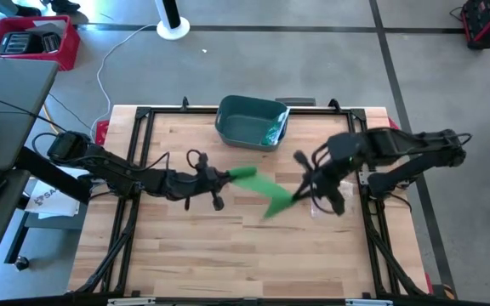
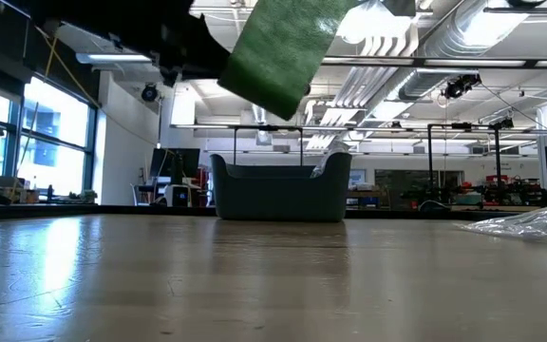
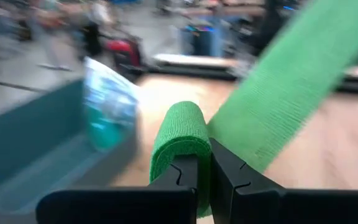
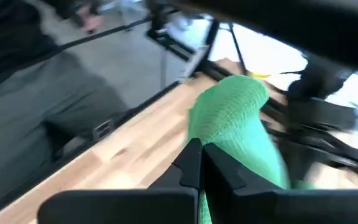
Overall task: Roll bandage
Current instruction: Roll the green bandage
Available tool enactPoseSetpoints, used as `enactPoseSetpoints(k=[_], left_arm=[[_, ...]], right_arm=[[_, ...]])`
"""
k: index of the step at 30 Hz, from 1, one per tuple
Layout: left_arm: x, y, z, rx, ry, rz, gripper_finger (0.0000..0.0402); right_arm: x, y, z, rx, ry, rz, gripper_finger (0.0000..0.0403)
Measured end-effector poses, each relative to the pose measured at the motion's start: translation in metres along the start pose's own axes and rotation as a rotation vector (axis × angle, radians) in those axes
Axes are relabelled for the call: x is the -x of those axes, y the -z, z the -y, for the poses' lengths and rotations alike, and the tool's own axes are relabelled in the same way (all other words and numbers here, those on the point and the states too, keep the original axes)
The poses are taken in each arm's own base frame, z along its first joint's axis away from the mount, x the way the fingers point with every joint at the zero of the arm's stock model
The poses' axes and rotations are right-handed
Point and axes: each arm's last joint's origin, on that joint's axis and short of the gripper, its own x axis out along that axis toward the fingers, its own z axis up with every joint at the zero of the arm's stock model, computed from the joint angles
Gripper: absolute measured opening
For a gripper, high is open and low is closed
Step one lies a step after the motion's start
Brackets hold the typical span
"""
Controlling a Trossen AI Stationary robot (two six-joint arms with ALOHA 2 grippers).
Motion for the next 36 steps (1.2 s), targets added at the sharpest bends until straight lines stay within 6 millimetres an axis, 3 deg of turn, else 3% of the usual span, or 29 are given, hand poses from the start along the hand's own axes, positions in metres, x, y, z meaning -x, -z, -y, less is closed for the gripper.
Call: enactPoseSetpoints(k=[10, 18, 23, 29, 32, 36], left_arm=[[0.011, 0.01, 0.021, 0.053, 0.37, -0.119, 0.0004], [0.027, 0.012, 0.041, 0.138, 0.559, -0.171, 0.0005], [0.047, 0.012, 0.06, 0.221, 0.646, -0.187, 0.0005], [0.068, 0.018, 0.075, 0.251, 0.6, -0.206, 0.0005], [0.071, 0.025, 0.074, 0.237, 0.538, -0.256, 0.0005], [0.07, 0.035, 0.07, 0.262, 0.481, -0.356, 0.0005]], right_arm=[[0.012, 0.023, 0.05, -0.17, 0.196, -0.03, 0.0], [-0.001, 0.064, 0.094, -0.354, 0.232, -0.143, 0.0], [-0.039, 0.106, 0.11, -0.442, 0.071, -0.235, 0.0], [-0.103, 0.161, 0.101, -0.491, -0.149, -0.342, 0.0], [-0.124, 0.175, 0.094, -0.489, -0.231, -0.374, 0.0], [-0.131, 0.176, 0.087, -0.481, -0.295, -0.374, 0.0]])
